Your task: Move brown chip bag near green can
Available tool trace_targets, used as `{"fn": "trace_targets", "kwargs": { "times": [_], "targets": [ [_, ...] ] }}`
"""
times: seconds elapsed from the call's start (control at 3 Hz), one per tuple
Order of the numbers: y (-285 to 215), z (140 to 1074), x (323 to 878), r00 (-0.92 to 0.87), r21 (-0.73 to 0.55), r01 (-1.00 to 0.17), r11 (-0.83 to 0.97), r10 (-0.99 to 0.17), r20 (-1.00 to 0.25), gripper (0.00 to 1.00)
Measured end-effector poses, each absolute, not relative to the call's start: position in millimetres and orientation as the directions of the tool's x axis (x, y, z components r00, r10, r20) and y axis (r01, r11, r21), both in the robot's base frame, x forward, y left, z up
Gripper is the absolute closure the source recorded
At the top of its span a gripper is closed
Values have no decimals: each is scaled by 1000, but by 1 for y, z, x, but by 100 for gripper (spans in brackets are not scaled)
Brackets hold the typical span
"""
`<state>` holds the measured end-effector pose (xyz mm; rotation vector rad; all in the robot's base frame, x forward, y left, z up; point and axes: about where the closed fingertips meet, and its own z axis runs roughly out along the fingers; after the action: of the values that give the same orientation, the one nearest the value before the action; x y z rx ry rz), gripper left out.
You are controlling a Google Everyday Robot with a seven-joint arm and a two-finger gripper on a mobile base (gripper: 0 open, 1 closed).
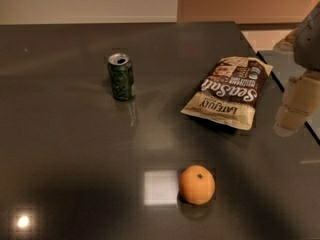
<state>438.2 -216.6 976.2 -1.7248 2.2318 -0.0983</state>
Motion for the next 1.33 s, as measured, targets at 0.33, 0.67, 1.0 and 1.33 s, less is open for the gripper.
{"fn": "trace_targets", "kwargs": {
  "times": [0.33,0.67,1.0,1.33],
  "targets": [
    [-216,977,439,-220,-248,-931,269,-953,-208,0],
    [-208,978,462,-160,-266,-940,214,-964,-211,0],
    [-200,972,500,-53,-293,-949,113,-977,-206,0],
    [-200,962,531,63,-300,-954,-8,-982,-176,0]
  ]
}}
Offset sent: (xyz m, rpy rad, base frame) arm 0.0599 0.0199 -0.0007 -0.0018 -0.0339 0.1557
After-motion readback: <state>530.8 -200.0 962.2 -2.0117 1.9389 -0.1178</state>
